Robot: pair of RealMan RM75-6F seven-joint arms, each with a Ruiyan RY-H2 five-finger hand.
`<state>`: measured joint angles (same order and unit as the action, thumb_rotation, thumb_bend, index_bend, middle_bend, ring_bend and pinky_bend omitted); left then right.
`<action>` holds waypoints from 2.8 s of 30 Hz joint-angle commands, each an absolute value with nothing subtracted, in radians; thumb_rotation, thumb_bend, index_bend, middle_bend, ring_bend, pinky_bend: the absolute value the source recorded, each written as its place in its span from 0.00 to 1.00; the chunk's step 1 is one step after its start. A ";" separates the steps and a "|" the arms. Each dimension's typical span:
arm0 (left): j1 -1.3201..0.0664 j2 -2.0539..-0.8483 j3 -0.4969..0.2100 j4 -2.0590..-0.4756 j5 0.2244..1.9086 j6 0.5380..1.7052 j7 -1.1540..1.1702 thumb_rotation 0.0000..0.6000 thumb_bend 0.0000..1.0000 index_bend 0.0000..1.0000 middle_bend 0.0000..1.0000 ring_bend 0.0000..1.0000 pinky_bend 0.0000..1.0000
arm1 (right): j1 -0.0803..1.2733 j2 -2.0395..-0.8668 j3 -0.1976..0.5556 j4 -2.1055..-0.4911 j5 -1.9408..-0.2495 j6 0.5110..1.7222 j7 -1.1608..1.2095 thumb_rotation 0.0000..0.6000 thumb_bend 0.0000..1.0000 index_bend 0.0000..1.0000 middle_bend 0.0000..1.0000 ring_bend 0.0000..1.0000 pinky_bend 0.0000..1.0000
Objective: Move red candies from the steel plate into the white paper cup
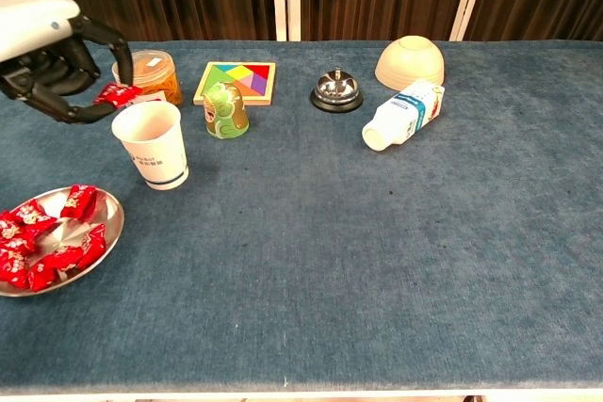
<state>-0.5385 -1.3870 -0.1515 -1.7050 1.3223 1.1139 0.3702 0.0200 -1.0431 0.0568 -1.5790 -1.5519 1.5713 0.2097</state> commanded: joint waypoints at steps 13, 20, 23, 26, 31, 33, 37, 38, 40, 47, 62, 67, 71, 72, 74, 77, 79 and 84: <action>-0.585 -1.426 -0.157 -1.674 1.225 1.087 0.465 1.00 0.27 0.43 0.86 0.83 0.83 | 0.019 -1.045 0.068 -1.576 -1.544 1.576 0.210 1.00 0.20 0.02 0.16 0.10 0.17; -0.580 -1.430 -0.148 -1.675 1.232 1.115 0.459 1.00 0.18 0.34 0.86 0.83 0.83 | 0.024 -1.043 0.065 -1.582 -1.548 1.565 0.205 1.00 0.20 0.02 0.16 0.10 0.17; -0.562 -1.421 -0.145 -1.691 1.246 1.153 0.445 1.00 0.16 0.33 0.86 0.83 0.83 | 0.026 -1.041 0.066 -1.584 -1.550 1.564 0.206 1.00 0.20 0.02 0.16 0.10 0.17; -0.528 -1.396 -0.130 -1.713 1.280 1.208 0.423 1.00 0.16 0.33 0.86 0.83 0.83 | 0.029 -1.040 0.068 -1.582 -1.551 1.563 0.208 1.00 0.20 0.02 0.16 0.10 0.17; -0.446 -1.343 -0.085 -1.714 1.325 1.300 0.355 1.00 0.16 0.34 0.86 0.83 0.83 | 0.034 -1.048 0.067 -1.571 -1.560 1.560 0.221 1.00 0.20 0.02 0.16 0.10 0.17; -0.414 -1.330 -0.062 -1.699 1.334 1.325 0.343 1.00 0.16 0.36 0.86 0.83 0.83 | 0.036 -1.051 0.065 -1.566 -1.562 1.558 0.224 1.00 0.20 0.02 0.16 0.10 0.17; -0.373 -1.329 -0.017 -1.680 1.346 1.334 0.326 1.00 0.17 0.38 0.85 0.82 0.83 | 0.039 -1.055 0.065 -1.563 -1.564 1.556 0.225 1.00 0.20 0.02 0.16 0.10 0.17; -0.369 -1.333 -0.007 -1.673 1.350 1.328 0.324 1.00 0.17 0.38 0.85 0.82 0.83 | 0.040 -1.055 0.065 -1.564 -1.565 1.555 0.224 1.00 0.20 0.02 0.16 0.10 0.17; -0.367 -1.347 0.012 -1.654 1.359 1.304 0.322 1.00 0.18 0.39 0.85 0.82 0.83 | 0.043 -1.055 0.064 -1.567 -1.569 1.553 0.221 1.00 0.20 0.02 0.16 0.10 0.17; -0.388 -1.434 0.039 -1.552 1.383 1.225 0.355 1.00 0.19 0.39 0.85 0.82 0.83 | 0.042 -1.051 0.062 -1.579 -1.574 1.557 0.209 1.00 0.20 0.02 0.16 0.10 0.17; -0.387 -1.512 0.018 -1.440 1.380 1.197 0.357 1.00 0.18 0.41 0.85 0.82 0.83 | 0.036 -1.047 0.058 -1.585 -1.568 1.561 0.204 1.00 0.20 0.02 0.16 0.10 0.17; -0.387 -1.521 0.014 -1.438 1.379 1.187 0.353 1.00 0.19 0.41 0.85 0.82 0.83 | 0.037 -1.048 0.058 -1.585 -1.568 1.560 0.203 1.00 0.20 0.02 0.16 0.10 0.17; -0.391 -1.528 0.008 -1.436 1.371 1.176 0.360 1.00 0.19 0.41 0.85 0.82 0.83 | 0.036 -1.048 0.058 -1.586 -1.567 1.560 0.203 1.00 0.20 0.02 0.16 0.10 0.17; -0.391 -1.530 0.006 -1.434 1.369 1.173 0.360 1.00 0.19 0.41 0.85 0.82 0.83 | 0.036 -1.048 0.057 -1.586 -1.566 1.560 0.202 1.00 0.20 0.02 0.16 0.10 0.17; -0.392 -1.532 0.004 -1.433 1.366 1.168 0.360 1.00 0.20 0.41 0.85 0.82 0.83 | 0.036 -1.048 0.057 -1.586 -1.565 1.559 0.202 1.00 0.20 0.02 0.16 0.10 0.17; -0.393 -1.534 0.002 -1.429 1.362 1.162 0.363 1.00 0.21 0.42 0.85 0.82 0.83 | 0.036 -1.048 0.058 -1.585 -1.563 1.558 0.203 1.00 0.20 0.02 0.16 0.10 0.17; -0.393 -1.536 0.001 -1.427 1.359 1.159 0.362 1.00 0.21 0.43 0.85 0.82 0.83 | 0.037 -1.048 0.058 -1.585 -1.561 1.555 0.202 1.00 0.20 0.02 0.16 0.10 0.17; -0.392 -1.538 -0.001 -1.422 1.354 1.153 0.354 1.00 0.23 0.45 0.85 0.82 0.83 | 0.038 -1.048 0.058 -1.584 -1.560 1.551 0.203 1.00 0.20 0.02 0.16 0.10 0.17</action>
<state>-0.3921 -1.5381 -0.0012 -1.4227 1.3544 1.1531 0.3541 0.0385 -1.0481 0.0582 -1.5844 -1.5600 1.5513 0.2029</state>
